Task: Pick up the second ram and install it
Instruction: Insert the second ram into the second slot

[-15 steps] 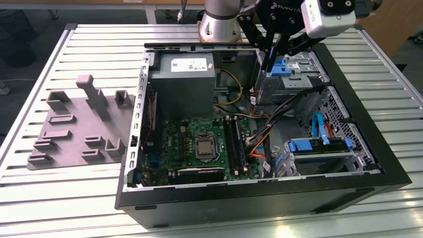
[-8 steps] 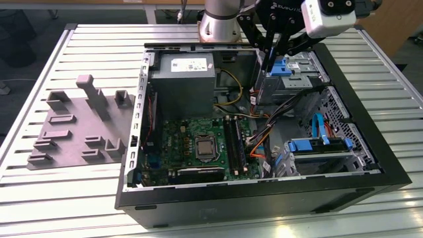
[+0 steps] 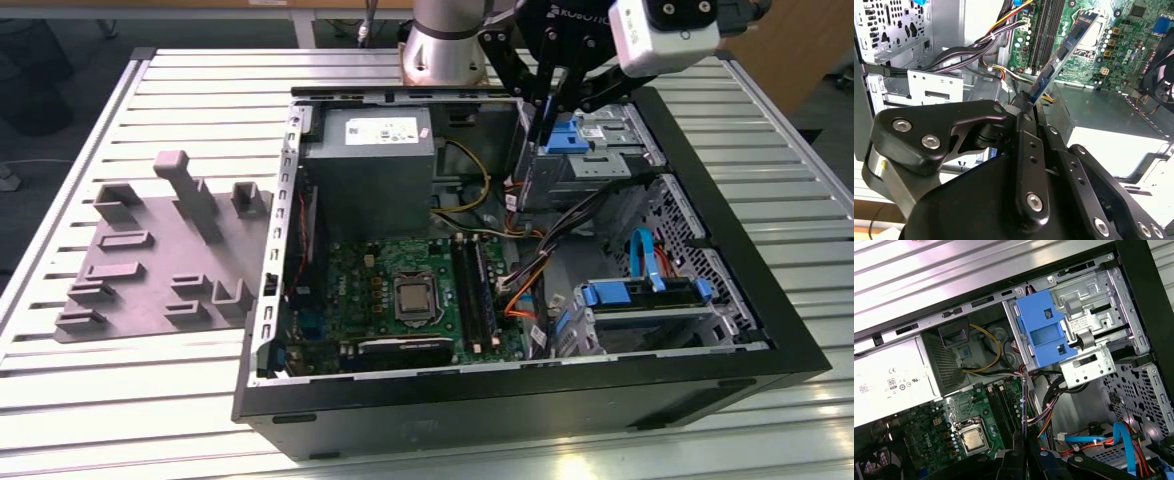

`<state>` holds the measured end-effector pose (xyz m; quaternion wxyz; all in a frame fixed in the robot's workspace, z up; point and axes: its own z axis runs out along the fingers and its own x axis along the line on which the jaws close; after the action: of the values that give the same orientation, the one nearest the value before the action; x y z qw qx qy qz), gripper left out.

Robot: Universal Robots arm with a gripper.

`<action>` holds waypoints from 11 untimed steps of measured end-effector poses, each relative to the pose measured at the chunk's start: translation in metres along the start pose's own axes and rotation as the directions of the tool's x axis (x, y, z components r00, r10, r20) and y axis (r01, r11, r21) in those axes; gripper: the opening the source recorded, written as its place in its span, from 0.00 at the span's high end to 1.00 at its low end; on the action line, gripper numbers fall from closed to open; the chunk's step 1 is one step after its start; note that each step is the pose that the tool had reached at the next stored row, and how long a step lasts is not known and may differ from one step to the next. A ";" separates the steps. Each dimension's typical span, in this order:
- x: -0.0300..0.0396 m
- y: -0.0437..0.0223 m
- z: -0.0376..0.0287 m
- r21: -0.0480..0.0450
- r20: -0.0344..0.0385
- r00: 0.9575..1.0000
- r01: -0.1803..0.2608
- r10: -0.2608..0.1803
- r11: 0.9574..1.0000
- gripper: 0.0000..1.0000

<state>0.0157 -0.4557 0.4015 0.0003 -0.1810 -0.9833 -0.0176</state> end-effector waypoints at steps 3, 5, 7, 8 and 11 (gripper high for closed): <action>0.0000 0.0000 0.0000 0.000 0.000 1.000 0.002 -0.002 1.000 0.86; 0.0000 0.0000 -0.0001 0.000 0.000 1.000 0.003 -0.003 1.000 0.86; 0.0000 0.0000 0.0000 0.000 0.000 1.000 0.004 -0.004 1.000 0.86; 0.0000 0.0000 0.0000 0.000 0.000 1.000 0.005 -0.005 1.000 0.86; 0.0000 0.0000 0.0000 0.000 0.000 1.000 0.007 -0.007 1.000 0.86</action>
<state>0.0158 -0.4556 0.4015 0.0003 -0.1777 -0.9839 -0.0176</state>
